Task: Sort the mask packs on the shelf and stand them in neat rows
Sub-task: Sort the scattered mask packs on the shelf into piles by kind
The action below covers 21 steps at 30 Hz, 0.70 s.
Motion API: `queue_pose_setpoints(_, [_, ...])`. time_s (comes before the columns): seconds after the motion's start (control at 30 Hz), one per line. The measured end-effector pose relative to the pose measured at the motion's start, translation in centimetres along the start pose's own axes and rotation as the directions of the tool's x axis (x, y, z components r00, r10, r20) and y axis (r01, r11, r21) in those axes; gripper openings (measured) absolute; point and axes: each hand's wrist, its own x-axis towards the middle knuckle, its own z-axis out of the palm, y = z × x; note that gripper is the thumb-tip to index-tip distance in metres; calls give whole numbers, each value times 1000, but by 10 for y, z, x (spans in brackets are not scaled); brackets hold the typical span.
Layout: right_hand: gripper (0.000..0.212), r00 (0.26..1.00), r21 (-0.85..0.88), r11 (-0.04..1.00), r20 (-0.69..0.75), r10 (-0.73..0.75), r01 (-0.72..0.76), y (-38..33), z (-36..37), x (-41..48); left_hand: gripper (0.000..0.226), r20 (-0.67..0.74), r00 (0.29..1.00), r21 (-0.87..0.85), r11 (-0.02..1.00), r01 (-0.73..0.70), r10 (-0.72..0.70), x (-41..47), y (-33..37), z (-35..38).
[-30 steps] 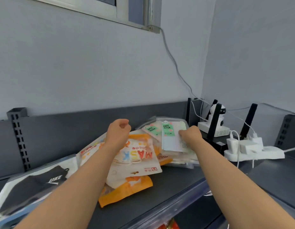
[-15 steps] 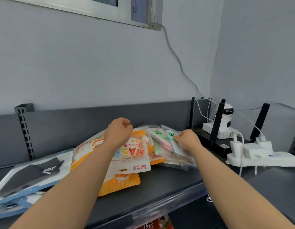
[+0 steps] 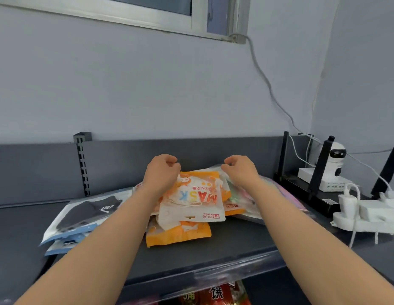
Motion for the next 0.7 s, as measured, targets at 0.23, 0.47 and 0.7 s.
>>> queue_pose_setpoints(0.23, [36, 980, 90, 981, 88, -180, 173, -79, 54, -23, 32, -112, 986, 8, 992, 123, -122, -11, -44, -76])
queue_pose_setpoints(0.47, [38, 946, 128, 964, 202, -255, 233, -146, 120, -50, 26, -165, 936, 49, 945, 323, -311, -25, -120, -160])
queue_pose_setpoints(0.7, [43, 918, 68, 991, 373, -136, 119, -185, 187, -81, 27, -18, 867, 6, 867, 498, -497, -32, -192, -198])
